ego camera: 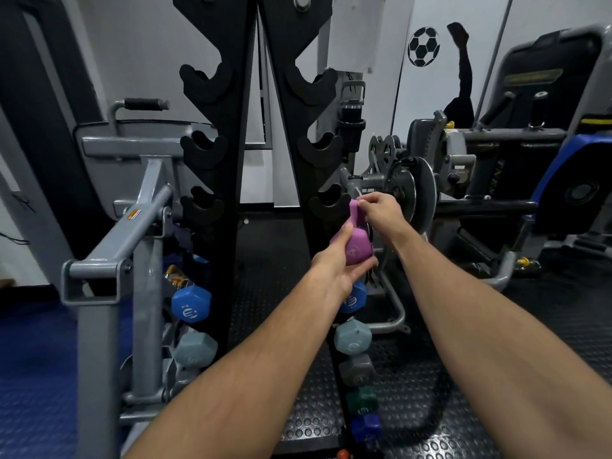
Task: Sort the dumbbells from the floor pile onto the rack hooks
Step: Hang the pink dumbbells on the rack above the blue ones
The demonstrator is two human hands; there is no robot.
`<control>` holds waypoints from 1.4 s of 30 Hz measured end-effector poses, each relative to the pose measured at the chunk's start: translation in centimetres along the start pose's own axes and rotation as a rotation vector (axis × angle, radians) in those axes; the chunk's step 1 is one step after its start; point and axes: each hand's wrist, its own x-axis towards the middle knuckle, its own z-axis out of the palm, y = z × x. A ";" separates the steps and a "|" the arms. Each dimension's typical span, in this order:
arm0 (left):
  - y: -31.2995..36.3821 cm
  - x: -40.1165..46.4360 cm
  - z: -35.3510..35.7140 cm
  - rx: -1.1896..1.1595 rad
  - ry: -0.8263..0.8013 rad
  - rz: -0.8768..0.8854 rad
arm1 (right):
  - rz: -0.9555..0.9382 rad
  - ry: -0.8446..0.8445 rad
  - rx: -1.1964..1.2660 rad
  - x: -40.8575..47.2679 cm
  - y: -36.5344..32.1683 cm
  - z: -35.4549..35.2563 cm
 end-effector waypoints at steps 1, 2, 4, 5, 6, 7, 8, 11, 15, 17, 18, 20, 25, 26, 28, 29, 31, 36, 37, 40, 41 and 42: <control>0.2 0.0 -0.1 -0.024 -0.007 -0.015 | 0.005 -0.020 -0.010 0.1 0.1 0.3; 0.3 0.0 -0.4 -0.019 -0.013 -0.030 | 0.006 -0.050 -0.010 0.2 0.3 0.7; 0.3 0.2 -1.0 0.053 -0.019 -0.048 | 0.004 -0.107 0.016 0.5 0.9 1.2; 0.4 0.2 -1.3 0.123 -0.002 -0.049 | 0.005 -0.128 0.041 0.5 1.1 1.2; 0.3 0.4 -1.4 0.212 0.031 -0.037 | 0.007 -0.137 0.066 0.6 1.3 1.2; 0.3 0.7 -1.3 0.300 0.080 -0.011 | 0.009 -0.142 0.085 0.5 1.3 1.1; 0.3 0.9 -1.1 0.363 0.140 0.025 | 0.010 -0.146 0.098 0.4 1.3 0.9; -0.1 1.2 -0.4 0.555 0.335 0.200 | 0.021 -0.157 0.147 -0.1 1.1 0.6; -0.9 0.3 -0.1 0.913 0.452 0.462 | 0.047 -0.190 0.227 -0.9 0.7 0.4; -1.1 0.0 -0.2 1.028 0.475 0.577 | 0.068 -0.218 0.226 -0.8 0.8 0.3; -1.2 -0.1 -0.1 1.078 0.482 0.627 | 0.070 -0.230 0.215 -0.6 0.9 0.2; -1.4 0.0 0.0 1.194 0.494 0.694 | 0.069 -0.241 0.201 -0.5 1.2 0.0; -1.9 0.5 -0.1 1.255 0.493 0.774 | 0.074 -0.230 0.221 -0.7 1.3 0.5; -1.9 0.6 -0.3 1.210 0.488 0.779 | 0.079 -0.220 0.234 -0.6 1.3 0.7; -2.0 0.6 -0.4 1.125 0.473 0.776 | 0.100 -0.188 0.261 -0.4 0.9 0.9; -2.0 0.6 -0.4 1.096 0.472 0.764 | 0.115 -0.174 0.283 -0.5 0.7 1.0; -1.9 0.5 -0.4 1.063 0.479 0.747 | 0.126 -0.159 0.304 -0.4 0.6 1.0; -1.9 0.8 -0.3 0.961 0.475 0.717 | 0.118 -0.203 0.262 -0.4 0.0 1.7; -1.8 0.8 -0.3 0.953 0.476 0.716 | 0.122 -0.203 0.254 -0.4 0.0 1.9; -2.0 0.9 -0.4 0.973 0.472 0.738 | 0.129 -0.194 0.234 -0.5 0.1 1.9; -2.1 0.9 -0.4 0.998 0.474 0.745 | 0.130 -0.202 0.223 -0.7 0.2 1.8; -2.1 0.9 -0.4 1.027 0.479 0.750 | 0.132 -0.217 0.207 -0.8 0.3 1.8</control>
